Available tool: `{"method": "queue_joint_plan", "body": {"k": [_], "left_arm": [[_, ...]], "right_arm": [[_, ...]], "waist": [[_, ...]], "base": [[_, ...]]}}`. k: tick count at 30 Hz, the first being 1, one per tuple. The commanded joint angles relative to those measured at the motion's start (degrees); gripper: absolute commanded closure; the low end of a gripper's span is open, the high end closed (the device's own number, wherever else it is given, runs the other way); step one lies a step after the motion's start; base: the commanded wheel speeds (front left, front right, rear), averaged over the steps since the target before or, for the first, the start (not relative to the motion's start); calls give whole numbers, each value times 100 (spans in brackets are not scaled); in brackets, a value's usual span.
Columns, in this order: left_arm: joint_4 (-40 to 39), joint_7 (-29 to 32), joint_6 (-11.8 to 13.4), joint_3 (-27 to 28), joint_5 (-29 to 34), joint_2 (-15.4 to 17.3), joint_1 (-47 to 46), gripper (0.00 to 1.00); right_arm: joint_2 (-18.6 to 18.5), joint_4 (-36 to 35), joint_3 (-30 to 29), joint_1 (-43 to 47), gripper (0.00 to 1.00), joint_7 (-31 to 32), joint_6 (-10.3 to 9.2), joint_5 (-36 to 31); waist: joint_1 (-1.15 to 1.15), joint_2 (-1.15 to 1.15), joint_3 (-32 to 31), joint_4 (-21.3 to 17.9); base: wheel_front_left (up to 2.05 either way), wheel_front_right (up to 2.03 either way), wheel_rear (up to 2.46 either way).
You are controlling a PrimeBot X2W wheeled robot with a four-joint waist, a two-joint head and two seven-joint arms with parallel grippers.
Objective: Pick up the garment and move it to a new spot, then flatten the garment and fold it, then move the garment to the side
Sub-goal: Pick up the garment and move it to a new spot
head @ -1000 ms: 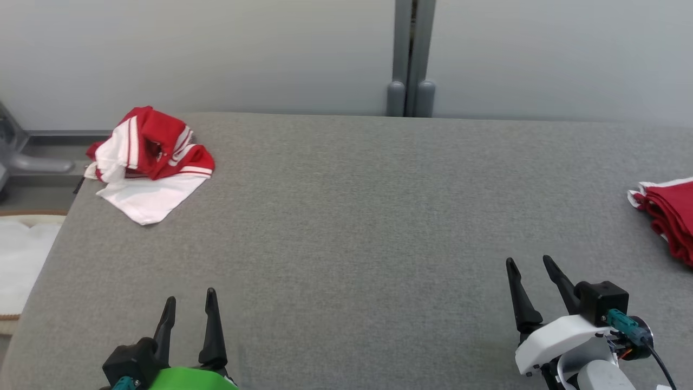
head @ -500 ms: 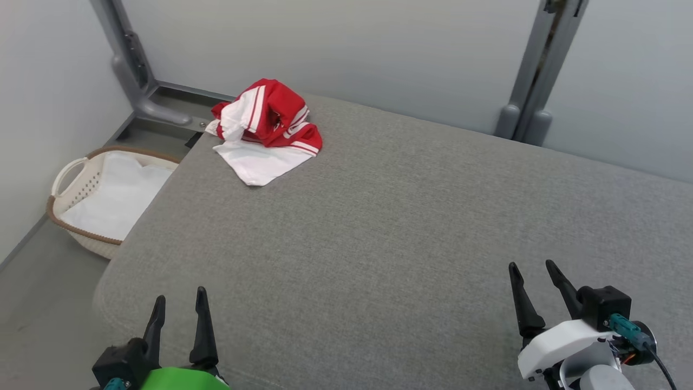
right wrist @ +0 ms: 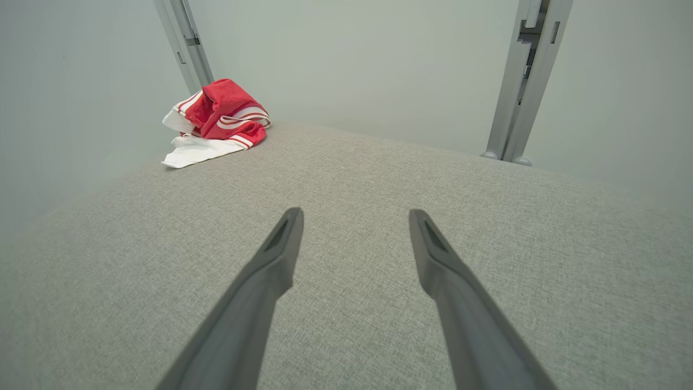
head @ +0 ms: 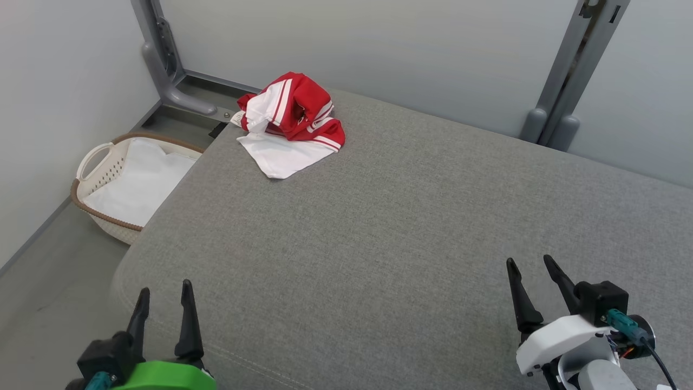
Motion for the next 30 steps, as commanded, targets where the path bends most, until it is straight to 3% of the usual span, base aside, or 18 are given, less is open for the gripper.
{"method": "queue_joint_plan", "body": {"k": [1,7,11,15,23,30], "left_arm": [[-10,-3,-33,5,92,118,-192,0],[-148,124,-97,205,133,698,-981,0],[-243,422,-150,298,259,1267,-1892,0],[-59,735,-192,352,198,1636,-2878,0],[1268,938,-237,524,-161,1910,-4642,0],[2484,1031,-311,322,-406,2076,-5365,0]], "right_arm": [[-25,-37,-22,-69,0,-23,-9,-65],[-25,-176,-11,-338,0,-23,-9,-262],[-29,-219,18,-586,0,-23,-9,-489],[-29,-232,83,-867,0,-12,-9,-740],[-28,-547,236,-1403,0,249,-9,-1151],[-25,-1092,306,-1691,0,516,-9,-1369]], "waist": [[0,0,39,-28],[0,0,383,-219],[0,0,714,-462],[0,0,1073,-753],[0,0,1919,-1458],[0,0,2668,-1995]], "base": [[0,0,0],[0,0,0],[0,0,0],[0,0,0],[0,0,0],[0,0,0]]}}
